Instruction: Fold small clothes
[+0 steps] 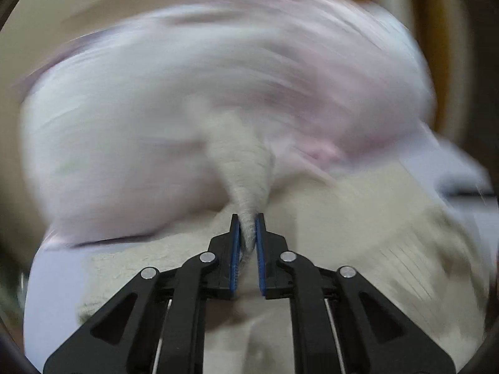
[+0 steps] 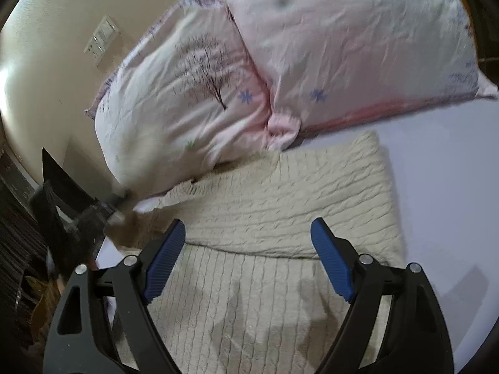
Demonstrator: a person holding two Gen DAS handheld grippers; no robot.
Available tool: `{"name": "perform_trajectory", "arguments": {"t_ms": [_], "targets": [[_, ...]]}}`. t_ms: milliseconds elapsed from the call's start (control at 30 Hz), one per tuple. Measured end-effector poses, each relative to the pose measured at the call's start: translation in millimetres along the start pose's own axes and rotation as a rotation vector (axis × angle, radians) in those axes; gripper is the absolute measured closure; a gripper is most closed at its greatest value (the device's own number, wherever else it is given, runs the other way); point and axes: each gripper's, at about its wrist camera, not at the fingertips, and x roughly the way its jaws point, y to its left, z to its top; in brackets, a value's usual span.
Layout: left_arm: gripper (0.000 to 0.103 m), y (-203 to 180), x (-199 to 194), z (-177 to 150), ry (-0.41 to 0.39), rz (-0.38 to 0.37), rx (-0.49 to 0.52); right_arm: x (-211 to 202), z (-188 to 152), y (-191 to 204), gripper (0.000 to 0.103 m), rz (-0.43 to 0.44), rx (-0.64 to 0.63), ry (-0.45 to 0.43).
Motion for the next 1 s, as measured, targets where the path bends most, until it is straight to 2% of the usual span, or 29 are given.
{"name": "perform_trajectory", "arguments": {"t_ms": [67, 133, 167, 200, 233, 367, 433, 467, 500, 567, 700, 767, 800, 833, 867, 900, 933, 967, 1000], "targets": [[0.091, -33.0, 2.2, -10.4, 0.032, -0.045, 0.080, 5.8, -0.3, -6.7, 0.021, -0.008, 0.029, 0.033], [0.075, -32.9, -10.1, -19.5, 0.033, -0.074, 0.064, 7.6, -0.4, -15.2, 0.024, -0.012, 0.061, 0.060], [0.054, -20.1, -22.4, -25.7, 0.024, -0.078, 0.012, 8.6, -0.1, -19.3, 0.029, -0.016, 0.074, 0.069], [0.046, -3.7, -33.0, -32.1, 0.016, -0.073, -0.042, 11.6, 0.9, -23.6, 0.034, -0.020, 0.088, 0.083], [0.042, 11.6, -42.6, -36.2, 0.013, -0.067, -0.090, 15.2, 1.4, -26.3, 0.036, -0.025, 0.098, 0.096], [0.041, 71.6, -85.7, -79.8, 0.063, -0.032, -0.264, 44.1, 5.0, -33.0, 0.047, -0.067, 0.125, 0.164], [0.039, 88.9, -97.9, -101.8, 0.096, -0.033, -0.336, 64.9, 6.3, -32.6, 0.059, -0.094, 0.125, 0.207], [0.038, 97.8, -106.2, -119.4, 0.119, -0.050, -0.399, 77.2, 6.0, -29.9, 0.070, -0.113, 0.111, 0.231], [0.038, 102.6, -109.9, -130.2, 0.131, -0.066, -0.435, 82.8, 6.5, -26.6, 0.087, -0.126, 0.088, 0.230], [0.038, 105.9, -114.0, -150.2, 0.147, -0.104, -0.493, 86.0, 7.8, -17.1, 0.091, -0.104, 0.049, 0.210], [0.038, 95.6, -116.9, -164.8, 0.166, -0.108, -0.493, 35.1, 20.3, -8.5, 0.091, -0.112, 0.063, 0.004], [0.037, 92.3, -116.6, -167.9, 0.173, -0.113, -0.487, 14.2, 21.4, -13.2, 0.090, -0.198, 0.080, -0.075], [0.037, 90.6, -114.7, -167.5, 0.177, -0.110, -0.480, 10.1, 20.9, -19.2, 0.081, -0.283, 0.088, -0.089], [0.037, 88.2, -113.9, -167.8, 0.184, -0.096, -0.470, 13.8, 19.8, -26.0, 0.074, -0.371, 0.086, -0.059], [0.037, 86.7, -113.2, -167.7, 0.189, -0.086, -0.466, 16.8, 17.4, -32.6, 0.062, -0.415, 0.091, -0.024], [0.037, 86.2, -115.2, -169.4, 0.194, -0.076, -0.467, 16.2, 11.1, -43.9, 0.050, -0.421, 0.124, 0.018], [0.035, 86.6, -119.0, -172.0, 0.192, -0.075, -0.473, 11.6, 5.2, -50.7, 0.043, -0.400, 0.146, 0.036], [0.032, 87.1, -122.1, -174.1, 0.189, -0.074, -0.477, 3.8, -1.7, -54.8, 0.032, -0.378, 0.152, 0.043], [0.030, 88.0, -126.8, -177.9, 0.188, -0.069, -0.483, -9.4, -11.7, -57.2, 0.027, -0.367, 0.138, 0.038]]}}
